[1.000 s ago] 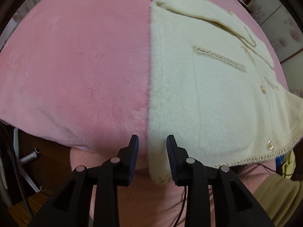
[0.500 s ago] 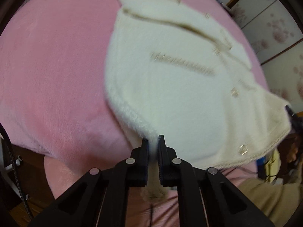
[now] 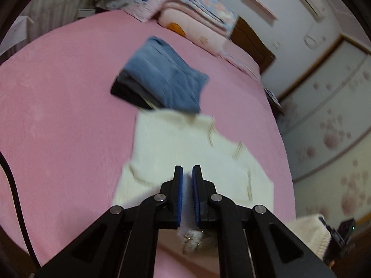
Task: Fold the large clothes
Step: 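Lift the hem with both tools and fold it over the body toward the neckline, then open both tools to release the folded hem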
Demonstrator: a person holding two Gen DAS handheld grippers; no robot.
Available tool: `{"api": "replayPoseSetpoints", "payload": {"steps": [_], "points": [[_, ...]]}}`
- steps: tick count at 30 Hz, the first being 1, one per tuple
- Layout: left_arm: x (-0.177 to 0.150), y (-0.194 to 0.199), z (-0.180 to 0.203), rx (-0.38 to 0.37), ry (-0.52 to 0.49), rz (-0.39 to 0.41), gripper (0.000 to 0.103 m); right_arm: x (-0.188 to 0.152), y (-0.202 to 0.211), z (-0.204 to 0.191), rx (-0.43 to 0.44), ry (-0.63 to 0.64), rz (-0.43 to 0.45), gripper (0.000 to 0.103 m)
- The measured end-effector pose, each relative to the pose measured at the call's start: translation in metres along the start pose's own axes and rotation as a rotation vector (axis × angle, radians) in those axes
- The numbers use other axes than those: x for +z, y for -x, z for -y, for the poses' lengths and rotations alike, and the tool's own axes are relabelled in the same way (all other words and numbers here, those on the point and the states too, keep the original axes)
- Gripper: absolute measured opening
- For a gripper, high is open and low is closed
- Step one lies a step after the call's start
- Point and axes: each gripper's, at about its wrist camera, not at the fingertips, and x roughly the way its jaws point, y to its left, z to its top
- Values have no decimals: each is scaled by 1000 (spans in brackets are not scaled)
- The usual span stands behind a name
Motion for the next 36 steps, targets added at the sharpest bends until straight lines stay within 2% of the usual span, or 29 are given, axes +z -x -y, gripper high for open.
{"api": "replayPoseSetpoints", "payload": {"steps": [3, 7, 9, 12, 13, 14, 16, 17, 18, 20, 23, 29, 31, 33, 36], "points": [[42, -44, -1, 77, 13, 58, 2, 33, -44, 19, -16, -77, 4, 7], [68, -109, -19, 181, 62, 49, 2, 54, -122, 43, -98, -120, -42, 7], [72, -150, -30, 225, 64, -6, 3, 54, -164, 62, -183, -159, -72, 9], [66, -205, -45, 304, 33, -132, 7, 44, -213, 91, -288, -248, -179, 26], [60, -216, -50, 326, 20, -160, 8, 40, -225, 98, -328, -250, -215, 28], [57, -223, -53, 333, -2, -171, 9, 37, -232, 101, -327, -230, -231, 28], [51, -224, -54, 318, -49, -158, 12, 35, -235, 99, -312, -170, -228, 28], [50, -224, -54, 300, -69, -156, 20, 33, -235, 97, -304, -138, -229, 29], [47, -223, -55, 280, -87, -167, 34, 34, -235, 94, -298, -105, -233, 30], [43, -223, -57, 246, -107, -206, 54, 35, -235, 90, -301, -29, -236, 31], [39, -221, -58, 204, -127, -242, 54, 44, -240, 81, -341, 88, -232, 31], [24, -222, -63, 195, -174, -302, 55, 62, -254, 79, -414, 245, -234, 35], [22, -226, -65, 191, -180, -317, 55, 67, -261, 85, -424, 250, -244, 35], [20, -228, -68, 184, -177, -327, 59, 72, -268, 92, -420, 240, -253, 35], [21, -240, -68, 181, -161, -346, 62, 77, -276, 105, -370, 184, -278, 35]]}}
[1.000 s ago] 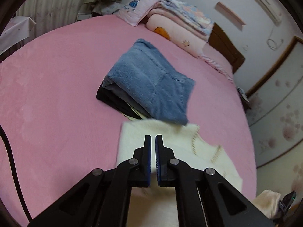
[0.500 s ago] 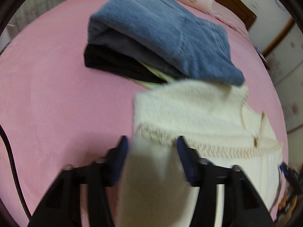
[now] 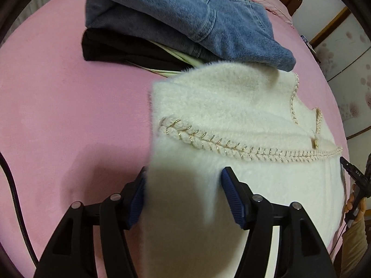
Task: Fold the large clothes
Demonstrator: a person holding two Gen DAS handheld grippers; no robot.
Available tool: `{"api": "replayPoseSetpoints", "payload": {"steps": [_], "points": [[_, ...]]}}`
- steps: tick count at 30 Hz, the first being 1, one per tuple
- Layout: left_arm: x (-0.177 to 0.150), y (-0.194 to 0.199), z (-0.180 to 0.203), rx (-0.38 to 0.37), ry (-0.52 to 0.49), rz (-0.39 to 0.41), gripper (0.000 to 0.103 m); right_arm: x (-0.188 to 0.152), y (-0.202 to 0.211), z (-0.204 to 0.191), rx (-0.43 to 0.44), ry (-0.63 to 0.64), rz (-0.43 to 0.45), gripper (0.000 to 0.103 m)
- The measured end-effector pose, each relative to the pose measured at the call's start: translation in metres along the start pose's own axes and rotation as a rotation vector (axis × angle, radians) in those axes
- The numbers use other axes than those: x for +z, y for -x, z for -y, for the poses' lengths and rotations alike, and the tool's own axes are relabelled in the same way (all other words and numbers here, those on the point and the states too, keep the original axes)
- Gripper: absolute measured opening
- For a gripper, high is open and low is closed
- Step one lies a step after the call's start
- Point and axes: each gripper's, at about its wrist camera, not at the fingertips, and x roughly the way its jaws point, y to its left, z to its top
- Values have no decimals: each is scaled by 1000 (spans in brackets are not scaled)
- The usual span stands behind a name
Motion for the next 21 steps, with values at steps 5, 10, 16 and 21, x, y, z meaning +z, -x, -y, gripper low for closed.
{"api": "replayPoseSetpoints", "payload": {"steps": [5, 10, 16, 21], "points": [[2, -2, 11, 52, -5, 1, 55, 9, -11, 9, 90, -53, -32, 36], [-6, 13, 35, 178, -85, 56, 29, 14, -20, -10, 112, 6, -61, 38], [-10, 28, 56, 258, -98, 114, 17, 3, -9, -38, 2, 136, -20, 12], [-16, 28, 77, 354, -193, 101, 17, -12, 25, -51, -35, 178, 78, 8]]}}
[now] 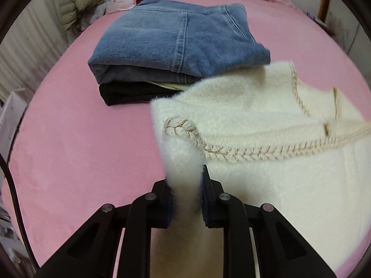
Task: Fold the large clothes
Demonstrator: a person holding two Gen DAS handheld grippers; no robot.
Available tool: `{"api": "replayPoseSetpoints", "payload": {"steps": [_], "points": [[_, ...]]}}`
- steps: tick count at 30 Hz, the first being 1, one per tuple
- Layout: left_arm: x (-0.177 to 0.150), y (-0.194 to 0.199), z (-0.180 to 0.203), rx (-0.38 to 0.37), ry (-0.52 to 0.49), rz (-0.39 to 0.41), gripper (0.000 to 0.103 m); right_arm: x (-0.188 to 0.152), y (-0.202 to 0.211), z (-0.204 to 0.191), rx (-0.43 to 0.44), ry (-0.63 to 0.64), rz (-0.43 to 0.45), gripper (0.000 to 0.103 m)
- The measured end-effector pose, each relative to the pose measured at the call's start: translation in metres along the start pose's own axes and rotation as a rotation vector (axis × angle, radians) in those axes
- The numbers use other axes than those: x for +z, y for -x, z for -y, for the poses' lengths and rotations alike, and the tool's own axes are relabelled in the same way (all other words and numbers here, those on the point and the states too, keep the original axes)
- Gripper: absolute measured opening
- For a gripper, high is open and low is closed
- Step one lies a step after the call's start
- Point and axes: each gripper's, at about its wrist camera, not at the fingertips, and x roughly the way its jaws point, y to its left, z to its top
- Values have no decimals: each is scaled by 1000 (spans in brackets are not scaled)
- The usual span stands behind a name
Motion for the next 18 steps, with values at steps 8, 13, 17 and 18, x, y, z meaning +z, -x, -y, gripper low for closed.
{"api": "replayPoseSetpoints", "payload": {"steps": [8, 13, 17, 18], "points": [[-7, 23, -26, -151, 143, 32, 17, -7, 45, -14, -1, 18, 113, 8], [-7, 30, -15, -111, 111, 68, 13, -9, 65, -24, 7, 9, 177, 8], [12, 33, -7, -50, 95, 89, 11, -2, 77, -17, -27, -35, 218, 7], [19, 35, -6, -52, 100, 102, 11, 1, 79, -12, -36, -53, 227, 7]]}}
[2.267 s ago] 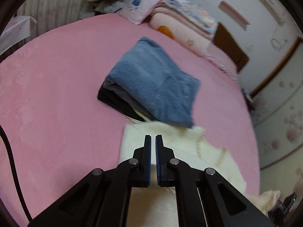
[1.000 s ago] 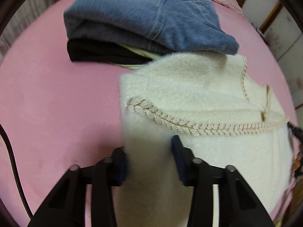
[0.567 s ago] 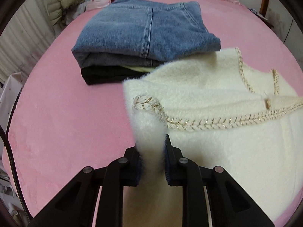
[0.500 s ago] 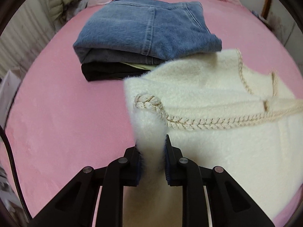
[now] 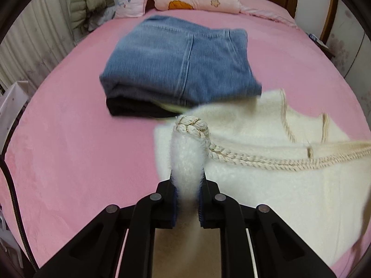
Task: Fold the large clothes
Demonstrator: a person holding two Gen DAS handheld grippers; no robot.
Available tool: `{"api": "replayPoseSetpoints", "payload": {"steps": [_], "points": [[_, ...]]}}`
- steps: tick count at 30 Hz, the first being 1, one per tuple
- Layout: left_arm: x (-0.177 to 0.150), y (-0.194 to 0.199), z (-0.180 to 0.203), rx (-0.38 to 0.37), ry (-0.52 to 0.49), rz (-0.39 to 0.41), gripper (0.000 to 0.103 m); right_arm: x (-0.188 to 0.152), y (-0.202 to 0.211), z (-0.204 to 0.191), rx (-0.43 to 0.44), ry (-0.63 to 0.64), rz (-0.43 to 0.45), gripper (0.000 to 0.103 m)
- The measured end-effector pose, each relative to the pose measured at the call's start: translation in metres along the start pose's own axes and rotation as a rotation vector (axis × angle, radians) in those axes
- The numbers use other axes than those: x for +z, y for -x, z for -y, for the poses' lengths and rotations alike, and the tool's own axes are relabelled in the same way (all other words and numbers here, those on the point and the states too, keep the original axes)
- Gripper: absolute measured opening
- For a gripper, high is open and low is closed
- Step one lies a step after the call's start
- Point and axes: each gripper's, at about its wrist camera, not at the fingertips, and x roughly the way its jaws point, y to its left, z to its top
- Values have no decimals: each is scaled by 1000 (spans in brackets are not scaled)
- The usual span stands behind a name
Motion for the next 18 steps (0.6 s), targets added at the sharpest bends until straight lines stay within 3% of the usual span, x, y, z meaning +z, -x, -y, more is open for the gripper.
{"api": "replayPoseSetpoints", "payload": {"steps": [5, 9, 12, 18], "points": [[33, -9, 16, 15, 0, 71, 11, 14, -13, 30, -69, -111, 7, 7], [50, -34, 34, 61, -16, 109, 8, 17, -41, 47, -97, -201, -8, 8], [60, -58, 36, 87, 26, 124, 7, 17, -69, 49, -138, -220, -24, 8], [49, -96, 43, 134, 17, 130, 8, 2, -127, 57, -237, -228, -142, 8]]}}
